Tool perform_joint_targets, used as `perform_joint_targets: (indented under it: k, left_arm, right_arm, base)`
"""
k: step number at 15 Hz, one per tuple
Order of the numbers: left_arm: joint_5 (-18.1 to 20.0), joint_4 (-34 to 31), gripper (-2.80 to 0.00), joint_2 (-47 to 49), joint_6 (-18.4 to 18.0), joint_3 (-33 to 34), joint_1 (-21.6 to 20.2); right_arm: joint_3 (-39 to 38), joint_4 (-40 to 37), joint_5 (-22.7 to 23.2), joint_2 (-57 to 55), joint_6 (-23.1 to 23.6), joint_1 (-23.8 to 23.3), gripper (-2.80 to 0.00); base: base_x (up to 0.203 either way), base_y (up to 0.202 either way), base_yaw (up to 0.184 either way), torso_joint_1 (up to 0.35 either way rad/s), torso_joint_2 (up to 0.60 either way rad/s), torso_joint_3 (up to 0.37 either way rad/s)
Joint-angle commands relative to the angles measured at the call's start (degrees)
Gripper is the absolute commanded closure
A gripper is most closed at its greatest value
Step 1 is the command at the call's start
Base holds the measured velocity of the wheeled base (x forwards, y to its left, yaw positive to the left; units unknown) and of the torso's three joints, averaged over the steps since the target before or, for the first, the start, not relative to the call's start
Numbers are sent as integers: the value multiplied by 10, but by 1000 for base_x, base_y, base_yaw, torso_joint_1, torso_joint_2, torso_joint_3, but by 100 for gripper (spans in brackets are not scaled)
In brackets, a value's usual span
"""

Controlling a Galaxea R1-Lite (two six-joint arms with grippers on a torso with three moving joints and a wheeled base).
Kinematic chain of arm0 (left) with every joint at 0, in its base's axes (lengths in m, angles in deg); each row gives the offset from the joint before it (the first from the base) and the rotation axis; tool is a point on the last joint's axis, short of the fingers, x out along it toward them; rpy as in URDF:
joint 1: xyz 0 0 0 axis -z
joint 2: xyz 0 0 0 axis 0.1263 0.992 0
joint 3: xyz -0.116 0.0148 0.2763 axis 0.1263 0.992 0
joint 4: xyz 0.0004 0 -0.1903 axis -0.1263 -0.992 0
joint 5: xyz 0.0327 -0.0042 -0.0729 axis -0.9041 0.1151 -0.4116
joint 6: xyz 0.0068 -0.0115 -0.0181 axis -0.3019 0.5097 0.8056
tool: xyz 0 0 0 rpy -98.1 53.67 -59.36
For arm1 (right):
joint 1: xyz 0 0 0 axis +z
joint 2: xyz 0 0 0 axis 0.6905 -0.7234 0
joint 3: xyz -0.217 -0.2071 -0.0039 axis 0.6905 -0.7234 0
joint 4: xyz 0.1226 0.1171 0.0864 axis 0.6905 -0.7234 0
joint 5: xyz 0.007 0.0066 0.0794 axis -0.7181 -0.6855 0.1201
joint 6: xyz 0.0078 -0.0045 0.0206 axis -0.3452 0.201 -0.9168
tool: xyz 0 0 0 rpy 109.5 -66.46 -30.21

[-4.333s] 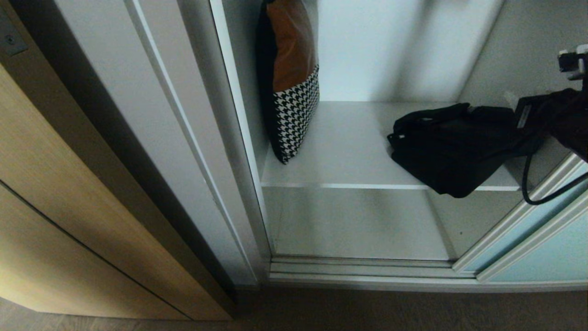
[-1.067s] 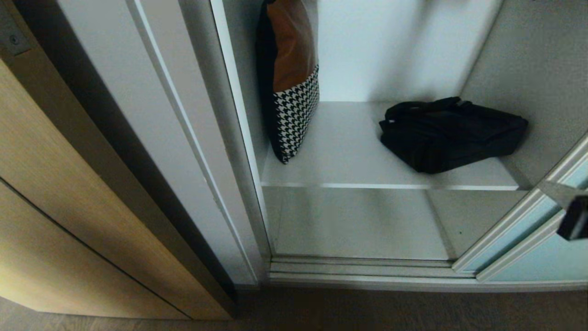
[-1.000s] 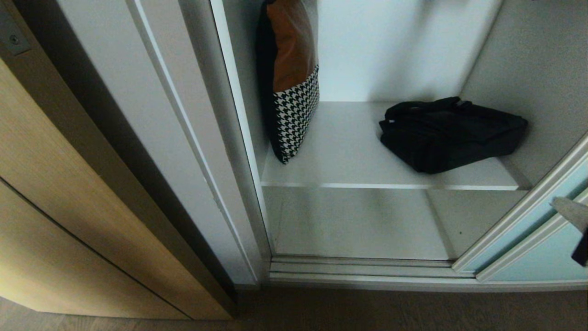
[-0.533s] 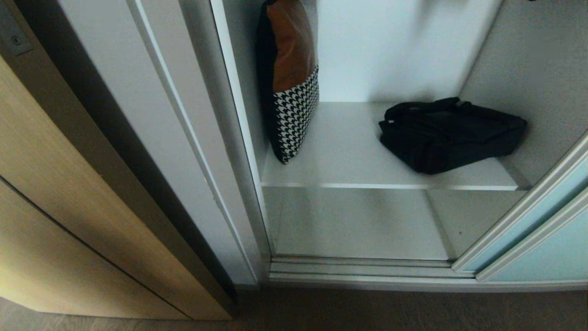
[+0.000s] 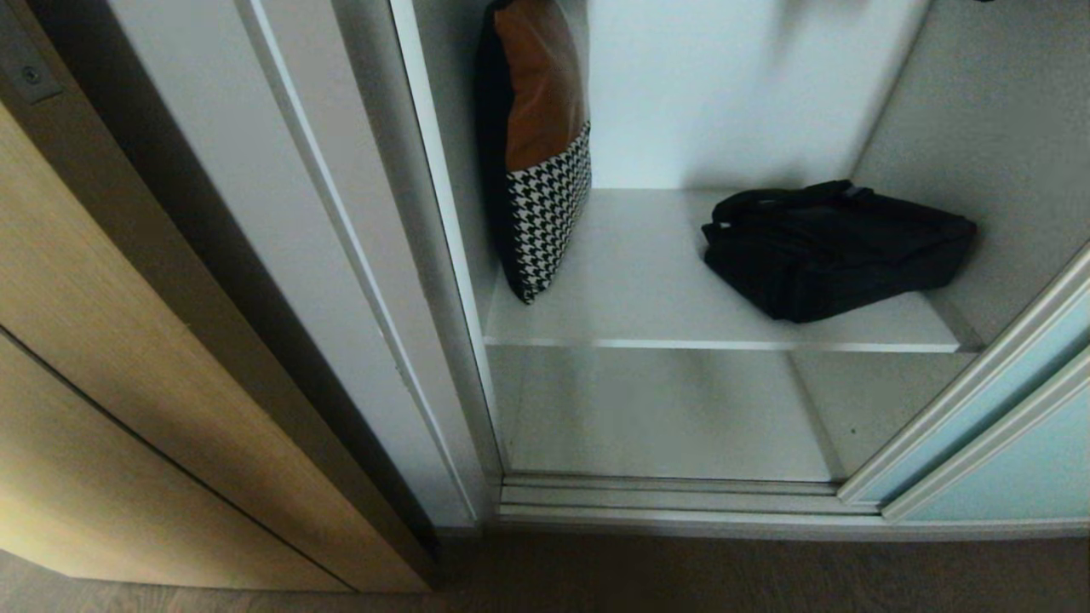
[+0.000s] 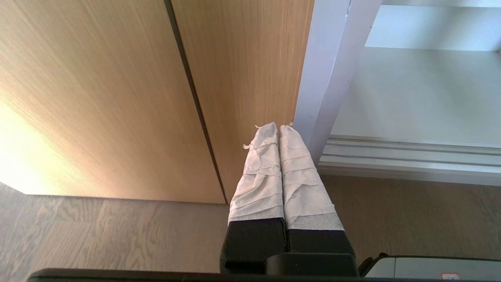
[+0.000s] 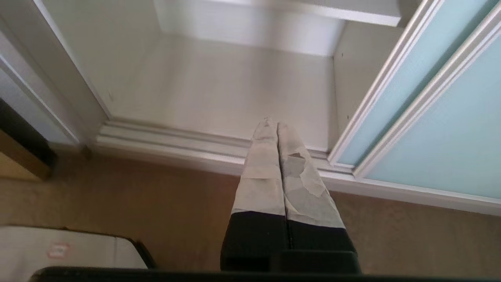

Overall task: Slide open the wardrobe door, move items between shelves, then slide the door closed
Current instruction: Close the door

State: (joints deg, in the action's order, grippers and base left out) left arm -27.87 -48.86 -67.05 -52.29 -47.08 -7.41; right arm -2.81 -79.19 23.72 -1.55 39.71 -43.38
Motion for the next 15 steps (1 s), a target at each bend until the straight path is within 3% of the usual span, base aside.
perform_joint_targets:
  k: [1, 15]
  left_arm:
    - [0, 0, 0, 1, 0, 0, 0]
    - [-1, 13, 0, 1, -1, 5, 0]
  right_arm:
    - [-1, -4, 0, 9, -2, 1, 0]
    - [-1, -4, 0, 9, -2, 1, 0]
  base:
    - [0, 0, 0, 0, 0, 0]
    - [0, 0, 0, 0, 0, 0]
